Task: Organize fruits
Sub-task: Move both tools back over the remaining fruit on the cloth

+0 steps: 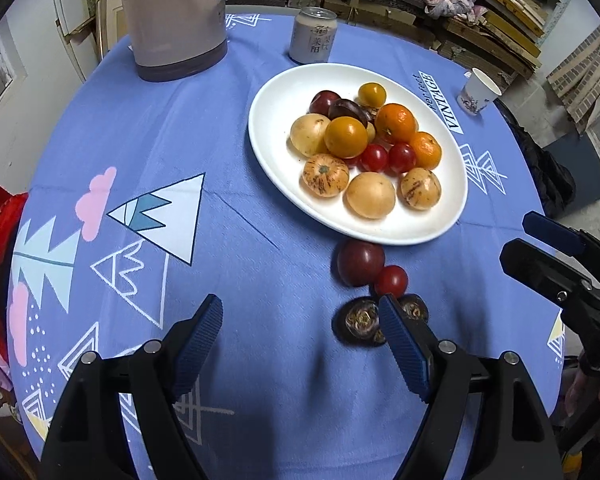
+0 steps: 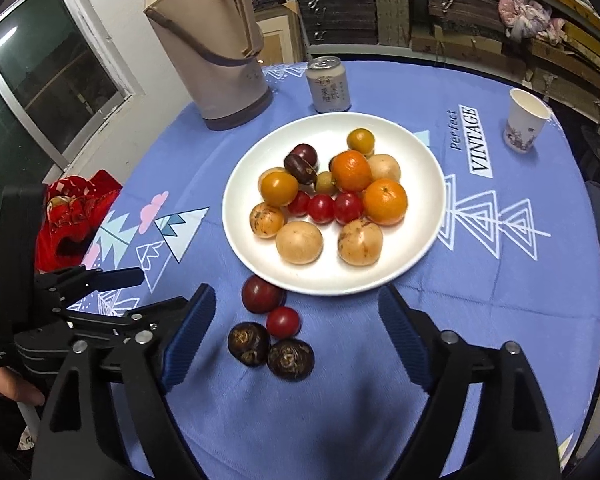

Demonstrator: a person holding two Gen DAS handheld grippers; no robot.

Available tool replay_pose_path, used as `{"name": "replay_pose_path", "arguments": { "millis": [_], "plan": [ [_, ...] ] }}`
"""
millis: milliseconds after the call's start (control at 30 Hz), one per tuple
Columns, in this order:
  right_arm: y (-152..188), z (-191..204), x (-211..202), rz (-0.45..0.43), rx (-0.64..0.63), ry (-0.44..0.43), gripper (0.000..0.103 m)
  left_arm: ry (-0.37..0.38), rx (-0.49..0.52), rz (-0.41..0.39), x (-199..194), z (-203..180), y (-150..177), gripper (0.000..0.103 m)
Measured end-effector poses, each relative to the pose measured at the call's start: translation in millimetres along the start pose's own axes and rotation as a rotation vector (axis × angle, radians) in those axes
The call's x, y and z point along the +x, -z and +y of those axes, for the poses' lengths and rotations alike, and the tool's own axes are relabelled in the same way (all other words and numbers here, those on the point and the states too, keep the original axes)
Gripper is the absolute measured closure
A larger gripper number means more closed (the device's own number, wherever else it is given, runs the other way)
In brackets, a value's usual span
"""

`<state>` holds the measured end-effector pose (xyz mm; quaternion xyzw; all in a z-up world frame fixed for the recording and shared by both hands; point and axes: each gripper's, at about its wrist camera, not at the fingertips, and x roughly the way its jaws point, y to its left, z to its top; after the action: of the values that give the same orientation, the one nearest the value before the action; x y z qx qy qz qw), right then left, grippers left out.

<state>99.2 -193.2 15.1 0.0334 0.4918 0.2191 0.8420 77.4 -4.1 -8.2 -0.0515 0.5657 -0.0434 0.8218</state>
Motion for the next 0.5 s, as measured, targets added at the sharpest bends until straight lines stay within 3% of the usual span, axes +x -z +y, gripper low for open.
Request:
{"name": "replay_pose_path", "arguments": {
  "millis": [500],
  "plan": [
    [12.0, -4.3, -9.8, 0.001, 0.024, 0.079, 0.009, 0.006, 0.047, 0.005, -2.9, -14.4, 6.8, 0.022]
  ]
}}
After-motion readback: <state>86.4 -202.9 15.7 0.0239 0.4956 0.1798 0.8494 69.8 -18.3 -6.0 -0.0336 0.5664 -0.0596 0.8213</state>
